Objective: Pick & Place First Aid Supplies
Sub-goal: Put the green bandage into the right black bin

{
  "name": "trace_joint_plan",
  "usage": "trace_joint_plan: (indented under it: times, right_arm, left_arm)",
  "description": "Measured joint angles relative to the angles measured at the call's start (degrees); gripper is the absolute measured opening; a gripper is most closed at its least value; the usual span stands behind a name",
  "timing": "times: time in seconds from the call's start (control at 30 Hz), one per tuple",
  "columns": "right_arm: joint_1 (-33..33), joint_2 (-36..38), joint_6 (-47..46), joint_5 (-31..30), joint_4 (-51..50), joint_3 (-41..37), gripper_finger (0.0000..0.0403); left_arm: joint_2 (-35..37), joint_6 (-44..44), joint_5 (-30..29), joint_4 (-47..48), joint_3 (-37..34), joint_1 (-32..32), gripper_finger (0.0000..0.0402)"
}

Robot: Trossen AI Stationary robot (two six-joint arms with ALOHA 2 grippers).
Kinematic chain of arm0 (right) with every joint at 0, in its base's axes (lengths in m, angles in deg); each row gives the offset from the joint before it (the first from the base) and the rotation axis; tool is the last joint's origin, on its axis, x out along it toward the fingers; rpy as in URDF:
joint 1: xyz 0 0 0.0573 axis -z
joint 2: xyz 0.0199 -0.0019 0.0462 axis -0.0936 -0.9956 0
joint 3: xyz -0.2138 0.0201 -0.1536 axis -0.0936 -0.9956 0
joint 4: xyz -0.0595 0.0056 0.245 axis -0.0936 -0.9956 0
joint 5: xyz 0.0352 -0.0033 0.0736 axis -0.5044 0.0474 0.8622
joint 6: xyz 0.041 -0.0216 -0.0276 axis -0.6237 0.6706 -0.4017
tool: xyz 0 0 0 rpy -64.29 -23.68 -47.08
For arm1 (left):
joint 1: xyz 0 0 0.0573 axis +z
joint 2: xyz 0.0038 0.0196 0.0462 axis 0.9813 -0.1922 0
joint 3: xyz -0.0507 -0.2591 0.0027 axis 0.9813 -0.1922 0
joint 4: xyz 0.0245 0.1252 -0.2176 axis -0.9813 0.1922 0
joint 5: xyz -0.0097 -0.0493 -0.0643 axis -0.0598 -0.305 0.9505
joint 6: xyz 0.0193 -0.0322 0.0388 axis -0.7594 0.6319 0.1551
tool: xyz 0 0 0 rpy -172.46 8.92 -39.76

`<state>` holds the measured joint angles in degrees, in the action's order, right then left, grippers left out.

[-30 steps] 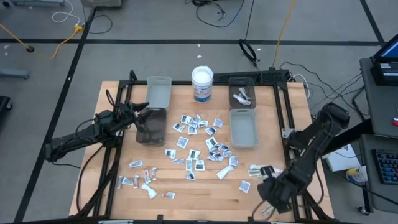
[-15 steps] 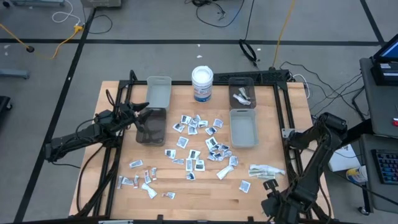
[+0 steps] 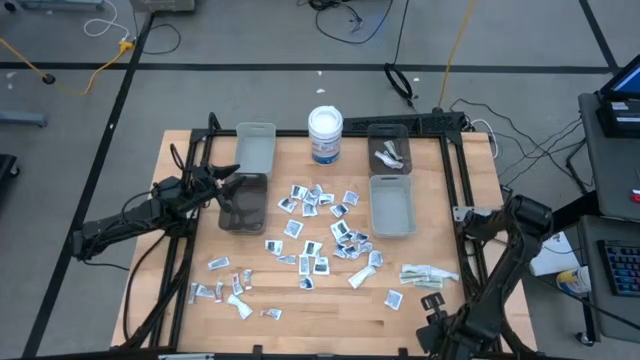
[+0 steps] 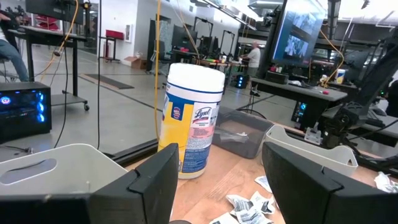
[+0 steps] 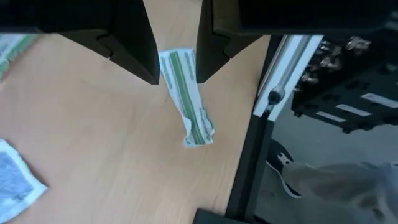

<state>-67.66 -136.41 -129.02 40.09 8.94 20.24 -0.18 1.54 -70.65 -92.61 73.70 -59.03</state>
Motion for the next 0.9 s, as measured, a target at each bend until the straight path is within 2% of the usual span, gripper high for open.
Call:
trace_joint_plan:
  times: [0.7,0.8,0.9]
  right_arm:
    - [-1.52,-9.99,0.79,0.3,4.21,0.15,0.0094]
    - [-1.52,-10.02,0.71,-0.66,3.79,0.15,0.0072]
    - [-1.52,-10.04,0.72,-0.94,3.69,0.15,0.0027]
  left_arm:
    - [0.0,0.0,-0.02,-0.01,0.0,-0.01,0.0237]
    - [0.01,0.0,0.0,0.0,0.0,-0.01,0.0237]
    - [0.01,0.0,0.0,-0.01,0.0,-0.01,0.0237]
